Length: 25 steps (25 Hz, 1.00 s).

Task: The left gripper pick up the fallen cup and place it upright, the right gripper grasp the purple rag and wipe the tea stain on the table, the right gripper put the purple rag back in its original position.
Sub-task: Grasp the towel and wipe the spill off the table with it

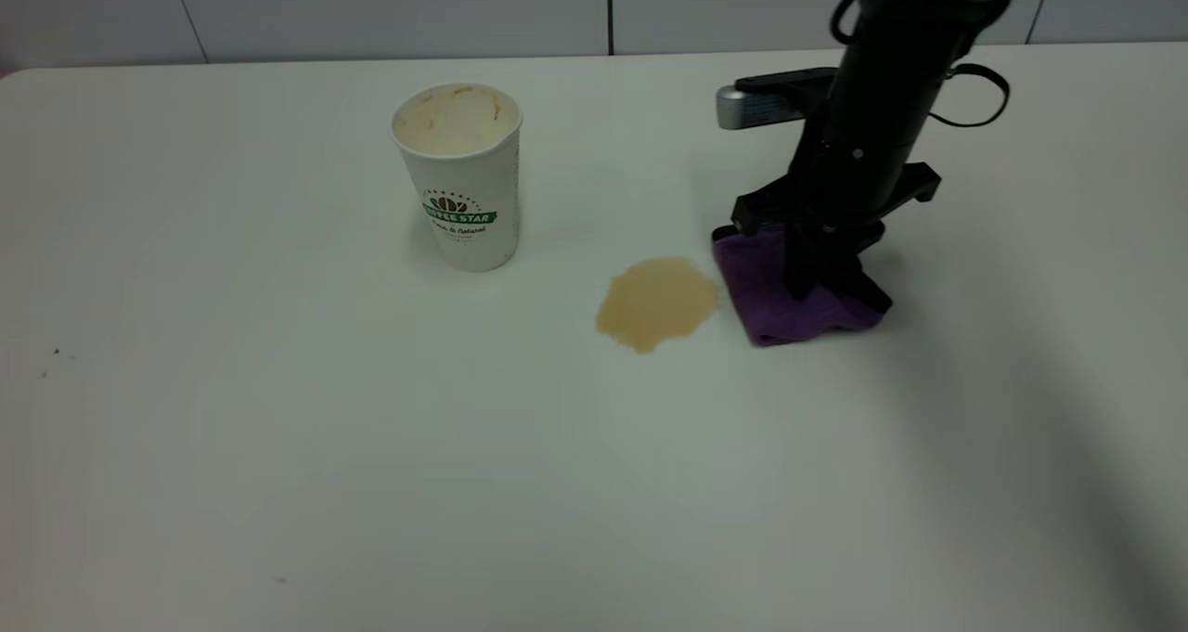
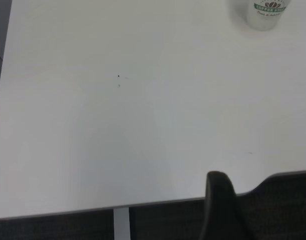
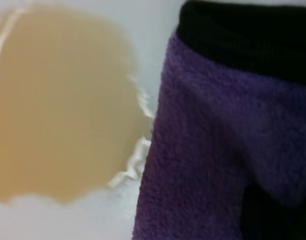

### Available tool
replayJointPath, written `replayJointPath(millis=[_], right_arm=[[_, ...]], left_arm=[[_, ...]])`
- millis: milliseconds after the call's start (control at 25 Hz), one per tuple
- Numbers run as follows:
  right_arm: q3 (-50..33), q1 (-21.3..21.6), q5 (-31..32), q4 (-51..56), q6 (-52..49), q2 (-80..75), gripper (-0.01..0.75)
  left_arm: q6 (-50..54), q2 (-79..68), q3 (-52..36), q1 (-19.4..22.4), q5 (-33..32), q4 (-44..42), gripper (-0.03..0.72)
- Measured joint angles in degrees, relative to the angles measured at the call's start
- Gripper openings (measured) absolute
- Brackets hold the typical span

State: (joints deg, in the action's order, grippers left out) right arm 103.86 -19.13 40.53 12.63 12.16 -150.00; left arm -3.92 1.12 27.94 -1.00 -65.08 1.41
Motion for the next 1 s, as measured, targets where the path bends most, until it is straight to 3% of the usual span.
replayJointPath(millis=[480, 1000], right_arm=[[13.99, -6.53, 4.84, 2.53, 0.00, -6.17, 0.042], [15.04, -14.45, 13.69, 4.50, 1.20, -6.97, 0.049]], left_arm=[[0.08, 0.00, 0.00, 0.00, 0.00, 0.00, 0.470], [0.02, 0.00, 0.00, 0.00, 0.00, 0.00, 0.470]])
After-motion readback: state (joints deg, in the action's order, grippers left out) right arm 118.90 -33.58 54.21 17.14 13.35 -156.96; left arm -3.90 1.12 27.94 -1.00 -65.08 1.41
